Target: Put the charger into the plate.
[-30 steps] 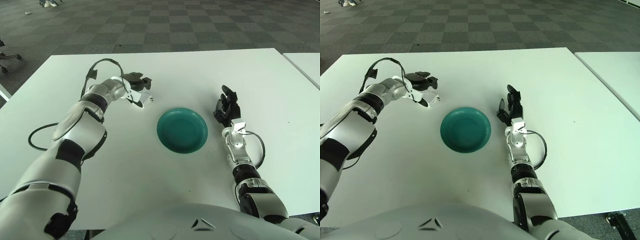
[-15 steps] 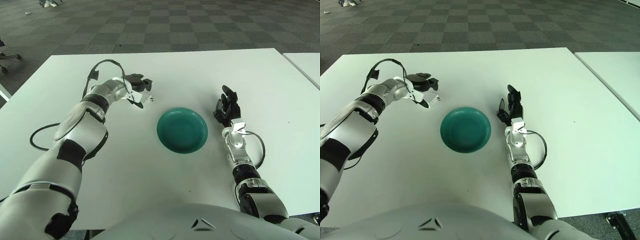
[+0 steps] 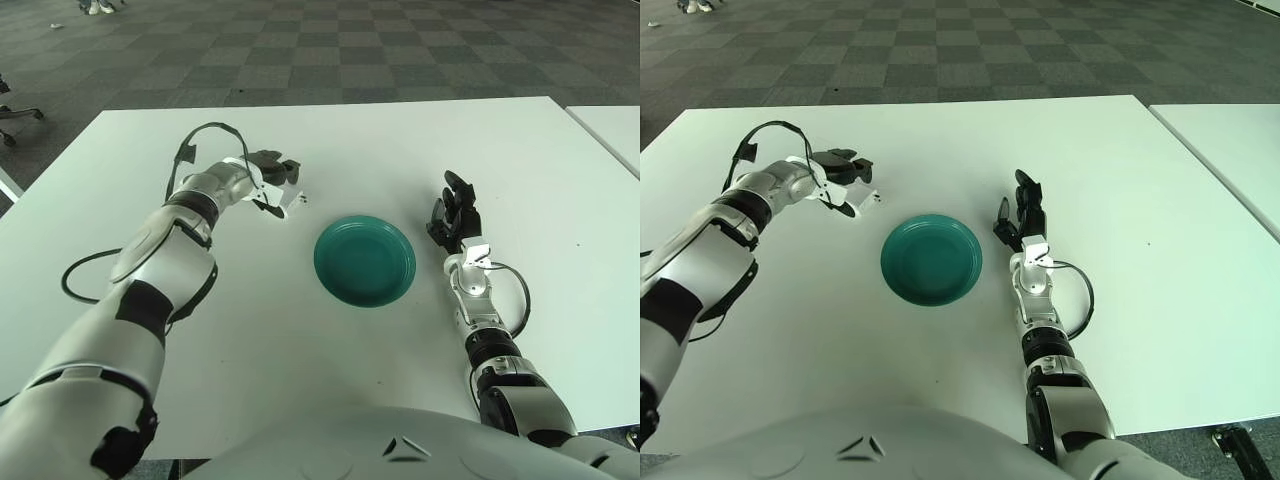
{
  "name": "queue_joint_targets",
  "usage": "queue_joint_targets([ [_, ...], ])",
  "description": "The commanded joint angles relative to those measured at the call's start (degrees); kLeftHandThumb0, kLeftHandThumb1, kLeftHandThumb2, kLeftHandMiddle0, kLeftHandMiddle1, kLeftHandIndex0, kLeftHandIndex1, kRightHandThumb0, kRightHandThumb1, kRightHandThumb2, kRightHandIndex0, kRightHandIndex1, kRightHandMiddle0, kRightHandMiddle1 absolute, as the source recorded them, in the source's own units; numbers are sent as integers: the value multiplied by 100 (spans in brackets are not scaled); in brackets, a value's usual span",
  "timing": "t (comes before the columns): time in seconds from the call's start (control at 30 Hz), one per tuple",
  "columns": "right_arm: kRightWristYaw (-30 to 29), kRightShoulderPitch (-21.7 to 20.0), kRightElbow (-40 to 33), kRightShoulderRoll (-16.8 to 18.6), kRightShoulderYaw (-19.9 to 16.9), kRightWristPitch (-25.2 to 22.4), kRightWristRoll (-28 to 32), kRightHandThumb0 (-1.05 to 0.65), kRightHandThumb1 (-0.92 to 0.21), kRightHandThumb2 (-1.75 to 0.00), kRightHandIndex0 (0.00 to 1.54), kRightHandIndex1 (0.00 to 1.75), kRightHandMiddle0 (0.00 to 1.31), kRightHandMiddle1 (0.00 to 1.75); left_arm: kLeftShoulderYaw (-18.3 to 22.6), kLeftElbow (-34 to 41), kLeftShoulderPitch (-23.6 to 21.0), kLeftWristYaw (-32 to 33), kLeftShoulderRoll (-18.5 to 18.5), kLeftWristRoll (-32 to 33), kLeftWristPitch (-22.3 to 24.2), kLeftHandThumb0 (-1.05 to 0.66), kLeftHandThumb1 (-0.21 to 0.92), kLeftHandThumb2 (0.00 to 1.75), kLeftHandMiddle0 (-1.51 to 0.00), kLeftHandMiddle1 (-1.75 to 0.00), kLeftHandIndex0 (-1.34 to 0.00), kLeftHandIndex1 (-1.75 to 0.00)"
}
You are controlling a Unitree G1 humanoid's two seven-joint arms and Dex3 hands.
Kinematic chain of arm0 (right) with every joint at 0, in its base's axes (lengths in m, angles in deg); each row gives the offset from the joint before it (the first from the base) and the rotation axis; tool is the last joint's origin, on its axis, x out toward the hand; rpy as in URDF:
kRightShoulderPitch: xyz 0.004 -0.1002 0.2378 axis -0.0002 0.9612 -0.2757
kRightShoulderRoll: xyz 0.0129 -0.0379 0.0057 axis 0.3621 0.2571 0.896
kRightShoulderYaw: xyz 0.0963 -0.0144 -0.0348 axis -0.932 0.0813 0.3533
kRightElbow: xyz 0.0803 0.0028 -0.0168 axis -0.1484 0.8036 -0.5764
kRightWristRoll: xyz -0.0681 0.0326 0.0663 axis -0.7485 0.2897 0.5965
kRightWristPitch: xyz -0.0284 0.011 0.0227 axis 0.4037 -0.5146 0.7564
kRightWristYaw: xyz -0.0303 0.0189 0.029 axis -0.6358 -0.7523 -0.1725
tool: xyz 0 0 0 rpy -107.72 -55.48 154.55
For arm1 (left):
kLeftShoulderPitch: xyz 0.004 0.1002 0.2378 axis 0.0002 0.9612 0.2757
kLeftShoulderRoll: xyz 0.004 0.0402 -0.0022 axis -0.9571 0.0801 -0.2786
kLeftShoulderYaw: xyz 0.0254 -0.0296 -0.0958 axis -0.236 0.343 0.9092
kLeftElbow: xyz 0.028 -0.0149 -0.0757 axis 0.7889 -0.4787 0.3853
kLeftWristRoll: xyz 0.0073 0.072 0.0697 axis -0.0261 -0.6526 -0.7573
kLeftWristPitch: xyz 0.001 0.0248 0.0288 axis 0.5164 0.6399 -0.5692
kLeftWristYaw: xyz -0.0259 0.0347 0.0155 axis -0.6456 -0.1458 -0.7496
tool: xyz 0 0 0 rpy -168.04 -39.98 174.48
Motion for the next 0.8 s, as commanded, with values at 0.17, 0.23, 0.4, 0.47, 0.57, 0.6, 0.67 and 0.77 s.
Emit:
queue_joint_targets([
  [0.17,-28,987,628,204,76,-686,-69,-76,-92,-91,14,0,0,51,45,-118,276,11,93,42,253,-95,92,17,-2,-1,-6,-115],
  [0.23,-27,996,612,193,74,-694,-71,-76,-92,-91,14,0,0,52,49,-119,288,7,101,55,270,-95,92,17,-2,-1,-6,-116],
  [0.4,-22,1016,572,163,57,-720,-67,-76,-92,-91,14,0,0,54,67,-132,323,-34,115,86,328,-94,92,16,-3,-1,-5,-115],
  [0.47,-21,1021,563,148,52,-732,-66,-76,-92,-92,14,0,0,54,66,-142,346,-43,111,95,357,-94,92,15,-3,-1,-5,-115],
  [0.57,-9,1020,568,117,51,-751,-73,-77,-92,-92,14,0,0,54,54,-155,387,-26,117,89,410,-94,92,15,-4,-1,-6,-115],
  [0.6,-4,1022,567,109,50,-756,-74,-77,-92,-92,14,0,0,55,51,-158,396,-21,119,87,424,-93,92,15,-4,-1,-7,-116],
  [0.67,6,1027,561,96,47,-761,-70,-77,-92,-92,14,0,0,55,50,-166,419,-23,131,91,459,-93,92,14,-4,-1,-8,-116],
  [0.77,12,1036,541,92,47,-775,-68,-76,-92,-92,14,0,0,55,66,-179,465,-41,153,113,507,-92,92,13,-5,-1,-10,-117],
])
